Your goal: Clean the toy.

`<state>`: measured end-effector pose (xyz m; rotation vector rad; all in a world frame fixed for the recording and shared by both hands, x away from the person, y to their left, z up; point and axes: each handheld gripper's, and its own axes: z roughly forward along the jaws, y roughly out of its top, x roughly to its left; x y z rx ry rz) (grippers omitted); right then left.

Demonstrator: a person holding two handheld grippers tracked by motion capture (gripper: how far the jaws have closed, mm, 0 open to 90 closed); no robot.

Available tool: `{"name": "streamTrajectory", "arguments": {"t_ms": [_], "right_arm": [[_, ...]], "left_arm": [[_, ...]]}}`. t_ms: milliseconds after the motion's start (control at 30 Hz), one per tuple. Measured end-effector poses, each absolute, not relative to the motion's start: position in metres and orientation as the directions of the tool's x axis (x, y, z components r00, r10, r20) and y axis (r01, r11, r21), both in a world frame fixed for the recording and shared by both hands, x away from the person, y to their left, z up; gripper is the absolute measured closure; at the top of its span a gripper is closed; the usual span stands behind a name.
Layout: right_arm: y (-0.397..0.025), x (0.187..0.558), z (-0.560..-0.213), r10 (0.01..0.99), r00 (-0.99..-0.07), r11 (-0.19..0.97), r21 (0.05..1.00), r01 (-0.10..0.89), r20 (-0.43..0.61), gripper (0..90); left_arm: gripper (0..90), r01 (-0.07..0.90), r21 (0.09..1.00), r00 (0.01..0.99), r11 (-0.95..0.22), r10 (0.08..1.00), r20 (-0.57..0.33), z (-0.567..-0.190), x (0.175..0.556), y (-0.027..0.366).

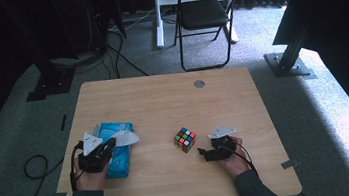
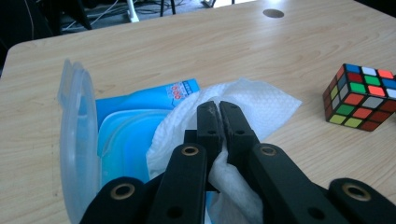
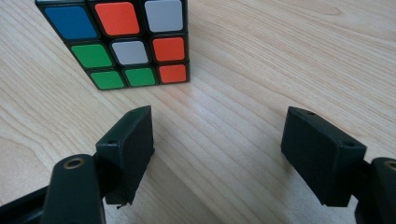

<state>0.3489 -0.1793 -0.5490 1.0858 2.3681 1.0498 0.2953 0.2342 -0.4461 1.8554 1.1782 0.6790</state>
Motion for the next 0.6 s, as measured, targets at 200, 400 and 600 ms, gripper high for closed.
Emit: {"name": "streamTrajectory", "arguments": {"t_ms": [200,400,600], "right_arm": [[-0.179,0.349,-0.549,0.756,-0.654,0.437,0.739,0.512,0.006,25.0],[-0.179,0.349,-0.549,0.756,-0.654,0.438,0.739,0.512,0.005,25.0],[-0.179,0.349,-0.549,0.756,-0.654,0.438,0.739,0.512,0.005,25.0]], "left_arm": [[88.2,0.456,0.860,0.427,-0.231,0.904,0.016,-0.442,0.296,0.232],[88.2,0.450,0.862,0.433,-0.232,0.901,0.017,-0.438,0.297,0.230],[88.3,0.441,0.866,0.439,-0.234,0.898,0.019,-0.434,0.299,0.228]]}}
